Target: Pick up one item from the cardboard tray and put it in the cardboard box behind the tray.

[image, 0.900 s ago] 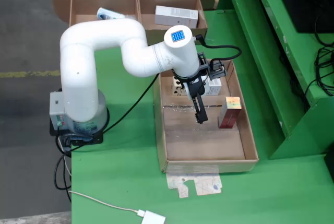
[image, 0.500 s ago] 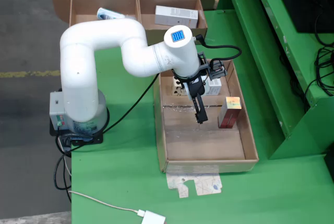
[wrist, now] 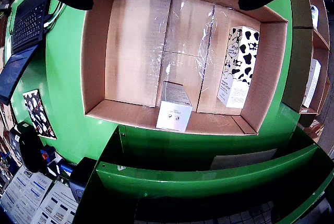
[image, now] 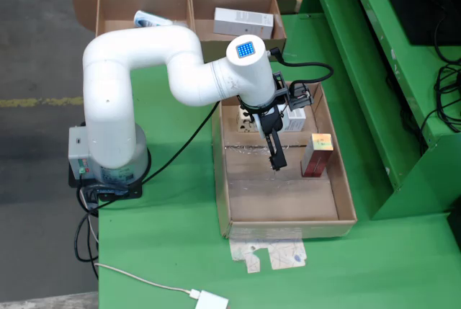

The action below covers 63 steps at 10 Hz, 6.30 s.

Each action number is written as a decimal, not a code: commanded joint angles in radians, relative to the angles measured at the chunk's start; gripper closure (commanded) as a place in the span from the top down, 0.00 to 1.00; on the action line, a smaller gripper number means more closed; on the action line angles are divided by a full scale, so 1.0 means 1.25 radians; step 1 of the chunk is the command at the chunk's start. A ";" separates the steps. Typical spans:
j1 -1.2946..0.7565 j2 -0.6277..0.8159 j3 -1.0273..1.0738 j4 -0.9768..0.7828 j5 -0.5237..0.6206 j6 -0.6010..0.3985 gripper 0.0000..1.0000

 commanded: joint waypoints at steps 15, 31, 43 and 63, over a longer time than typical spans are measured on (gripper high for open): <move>0.000 0.015 0.020 0.010 0.000 -0.006 1.00; 0.191 -0.341 0.604 -0.164 -0.098 0.110 1.00; 0.050 -0.667 1.093 -0.217 -0.082 0.032 1.00; 0.055 -0.760 1.093 -0.092 -0.101 0.011 1.00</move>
